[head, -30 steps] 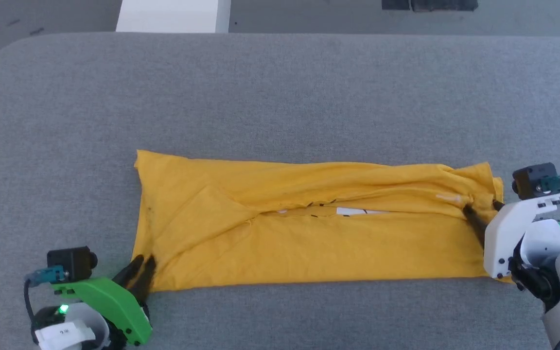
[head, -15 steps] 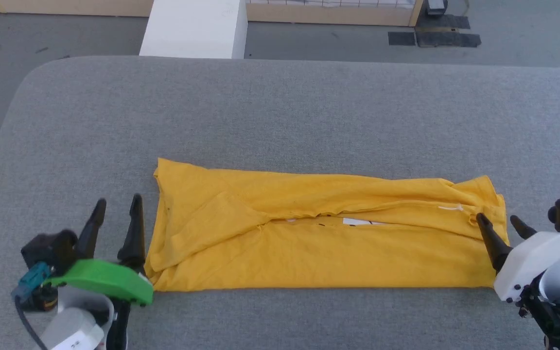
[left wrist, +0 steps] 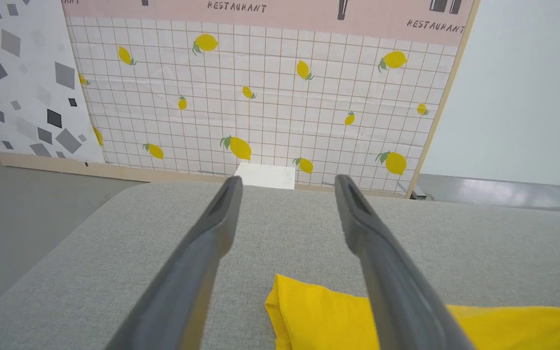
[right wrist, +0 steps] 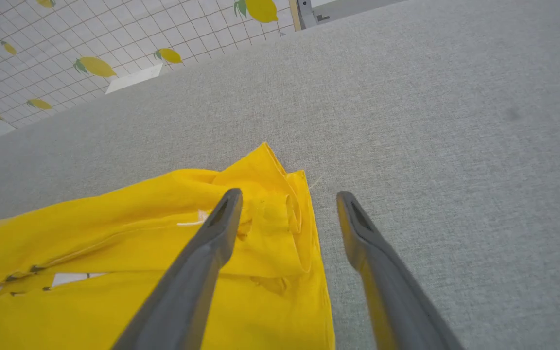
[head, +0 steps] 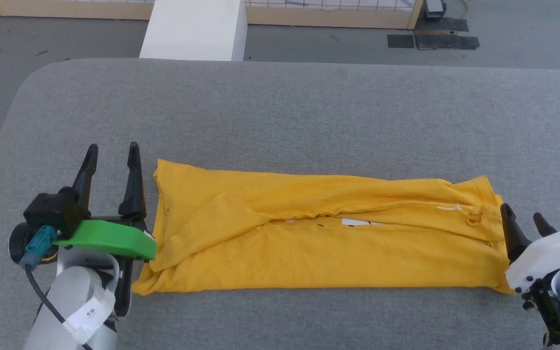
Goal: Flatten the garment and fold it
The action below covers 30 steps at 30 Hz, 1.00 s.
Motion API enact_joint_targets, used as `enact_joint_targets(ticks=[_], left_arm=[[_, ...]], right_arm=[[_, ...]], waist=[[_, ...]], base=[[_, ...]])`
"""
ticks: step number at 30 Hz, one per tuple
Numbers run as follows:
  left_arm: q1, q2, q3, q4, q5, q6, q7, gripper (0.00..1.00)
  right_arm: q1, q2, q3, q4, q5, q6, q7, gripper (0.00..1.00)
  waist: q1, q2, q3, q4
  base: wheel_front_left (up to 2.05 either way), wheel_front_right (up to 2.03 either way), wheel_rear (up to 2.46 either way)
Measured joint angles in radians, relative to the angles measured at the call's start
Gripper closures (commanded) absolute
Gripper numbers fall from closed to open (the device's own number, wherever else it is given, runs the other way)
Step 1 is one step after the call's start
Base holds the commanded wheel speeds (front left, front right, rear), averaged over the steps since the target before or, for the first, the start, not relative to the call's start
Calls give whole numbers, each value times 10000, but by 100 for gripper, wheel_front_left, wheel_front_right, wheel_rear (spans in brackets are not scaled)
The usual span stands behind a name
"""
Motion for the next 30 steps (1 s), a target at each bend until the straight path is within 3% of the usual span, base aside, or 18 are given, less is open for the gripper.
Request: enact_joint_targets(ticks=[9,15,16,17,20,25,30], left_arm=[[-70,-669,579,322,780,-424,-2,0],[-68,-982,828,520,1149,-671,0,0],[-67,-1022,884,562,1154,-721,-2,0],[-66,-1041,930,589,1170,-742,-2,0],[-66,-1103,1058,673,1235,-882,-2,0],[-61,-1198,1256,775,1319,-991,-2,0],[-56,-1363,1302,826,1411,-1074,-2,0]], right_arm=[[-1107,6,-477,2481,-40,0,941,0],[-1692,-105,-178,3181,-571,0,2190,0],[-1764,-148,-151,3218,-591,0,2518,32],[-1799,-180,-121,3221,-591,0,2744,55],[-1811,-226,40,3127,-552,-2,3127,100],[-1657,-84,244,2775,-293,-2,3049,100],[-1353,42,-282,2238,-800,2,2778,100]], waist=[[0,0,47,-82],[0,0,45,-45],[0,0,35,-39],[0,0,28,-33],[0,0,17,-16],[0,0,2,-21],[0,0,-9,-23]], base=[[0,0,0],[0,0,0],[0,0,0],[0,0,0],[0,0,0],[0,0,0],[0,0,0]])
